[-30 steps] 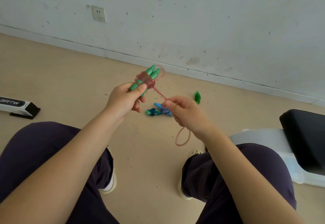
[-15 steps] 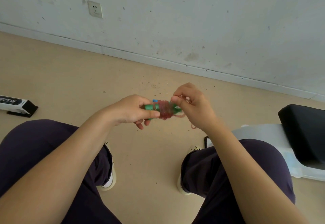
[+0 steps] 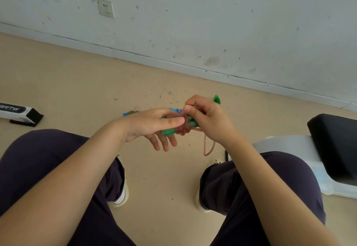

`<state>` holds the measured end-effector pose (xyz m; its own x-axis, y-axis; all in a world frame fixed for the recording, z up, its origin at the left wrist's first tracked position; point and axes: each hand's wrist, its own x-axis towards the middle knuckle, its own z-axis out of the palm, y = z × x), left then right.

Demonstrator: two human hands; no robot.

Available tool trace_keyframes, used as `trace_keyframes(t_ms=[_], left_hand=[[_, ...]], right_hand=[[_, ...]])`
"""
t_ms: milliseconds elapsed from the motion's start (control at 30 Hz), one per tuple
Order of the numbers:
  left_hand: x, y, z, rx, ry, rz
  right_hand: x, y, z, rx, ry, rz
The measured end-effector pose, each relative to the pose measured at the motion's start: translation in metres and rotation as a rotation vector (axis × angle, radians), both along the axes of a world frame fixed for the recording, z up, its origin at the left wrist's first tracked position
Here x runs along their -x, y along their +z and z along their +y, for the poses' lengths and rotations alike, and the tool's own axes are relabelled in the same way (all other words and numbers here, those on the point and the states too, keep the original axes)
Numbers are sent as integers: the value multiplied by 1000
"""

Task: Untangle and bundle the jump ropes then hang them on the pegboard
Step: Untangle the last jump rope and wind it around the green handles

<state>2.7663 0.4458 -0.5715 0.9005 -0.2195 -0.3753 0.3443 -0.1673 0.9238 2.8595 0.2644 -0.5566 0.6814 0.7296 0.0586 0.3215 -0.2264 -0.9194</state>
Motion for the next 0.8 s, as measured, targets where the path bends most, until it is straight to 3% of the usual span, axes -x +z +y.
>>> trace_keyframes(t_ms=[200, 500, 800], left_hand=[[-2, -12, -15, -43, 135, -50], [-1, -13, -11, -182, 47, -178], [-1, -13, -14, -95, 115, -195]], right_hand=[[4, -7, 3, 88, 32, -90], [-7, -8, -6, 53, 68, 136], [-11, -11, -8, 58, 75, 254]])
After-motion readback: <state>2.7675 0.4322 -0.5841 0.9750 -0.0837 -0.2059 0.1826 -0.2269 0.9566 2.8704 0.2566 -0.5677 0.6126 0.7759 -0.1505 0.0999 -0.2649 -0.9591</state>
